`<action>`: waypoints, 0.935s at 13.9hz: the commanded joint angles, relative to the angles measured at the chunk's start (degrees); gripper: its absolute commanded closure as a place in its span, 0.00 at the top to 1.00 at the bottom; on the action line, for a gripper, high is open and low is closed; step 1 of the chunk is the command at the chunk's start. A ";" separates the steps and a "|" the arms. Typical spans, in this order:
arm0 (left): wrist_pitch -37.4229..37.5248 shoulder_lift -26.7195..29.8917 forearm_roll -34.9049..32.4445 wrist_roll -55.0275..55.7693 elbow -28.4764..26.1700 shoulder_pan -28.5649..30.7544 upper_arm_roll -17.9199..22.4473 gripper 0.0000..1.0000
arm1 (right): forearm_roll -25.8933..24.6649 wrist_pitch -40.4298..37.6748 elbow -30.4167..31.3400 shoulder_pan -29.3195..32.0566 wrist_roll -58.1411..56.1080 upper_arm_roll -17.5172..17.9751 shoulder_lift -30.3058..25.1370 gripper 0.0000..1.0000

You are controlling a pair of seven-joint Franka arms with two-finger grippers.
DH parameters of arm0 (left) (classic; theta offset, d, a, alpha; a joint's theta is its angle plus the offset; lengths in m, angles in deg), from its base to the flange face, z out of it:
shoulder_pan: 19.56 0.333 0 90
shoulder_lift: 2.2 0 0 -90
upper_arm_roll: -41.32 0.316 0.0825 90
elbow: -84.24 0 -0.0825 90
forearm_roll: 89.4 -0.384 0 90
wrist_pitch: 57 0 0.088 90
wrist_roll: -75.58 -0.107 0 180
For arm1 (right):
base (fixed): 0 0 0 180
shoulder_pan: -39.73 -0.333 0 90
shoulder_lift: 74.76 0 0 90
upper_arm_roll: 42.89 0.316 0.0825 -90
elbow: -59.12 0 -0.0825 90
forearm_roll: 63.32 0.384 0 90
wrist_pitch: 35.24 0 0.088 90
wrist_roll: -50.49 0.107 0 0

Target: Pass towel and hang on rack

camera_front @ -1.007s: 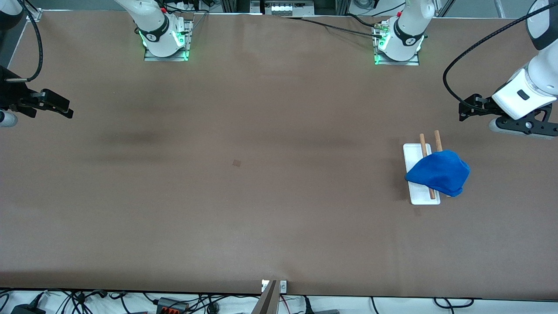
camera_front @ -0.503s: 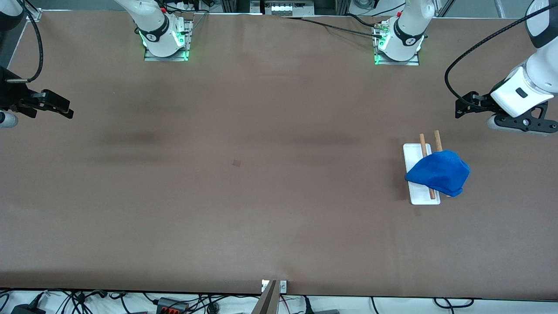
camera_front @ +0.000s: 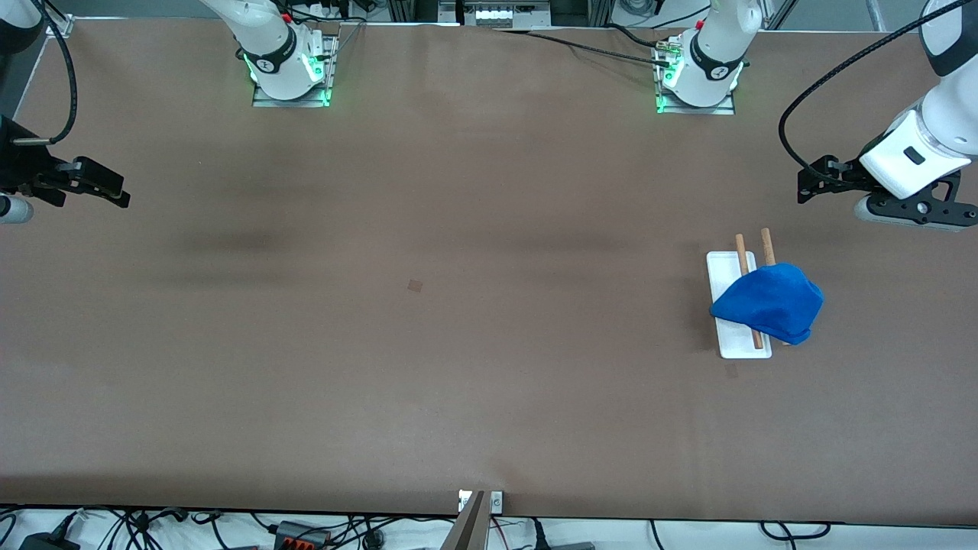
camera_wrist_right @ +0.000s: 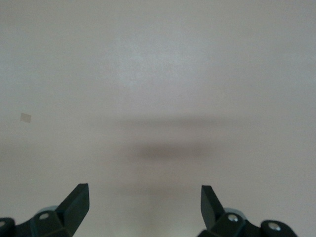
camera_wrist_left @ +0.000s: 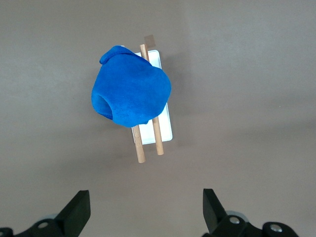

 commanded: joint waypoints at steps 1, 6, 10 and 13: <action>-1.00 1.74 1.86 1.14 -1.83 -0.84 0.82 1.00 | -0.34 -0.77 -0.62 0.43 -0.50 0.81 -0.05 1.00; -1.00 1.83 1.78 3.26 -1.83 -1.11 0.82 1.00 | -0.34 -0.77 -0.79 0.43 -0.59 0.81 -0.40 1.00; -0.73 1.83 1.34 7.65 -1.83 -1.54 0.82 1.00 | -0.34 -0.86 -1.58 0.35 -0.67 0.81 -0.32 1.00; -0.91 1.83 1.25 7.13 -1.83 -1.55 0.82 1.00 | -0.34 -0.86 -1.50 0.26 0.02 0.89 -0.23 1.00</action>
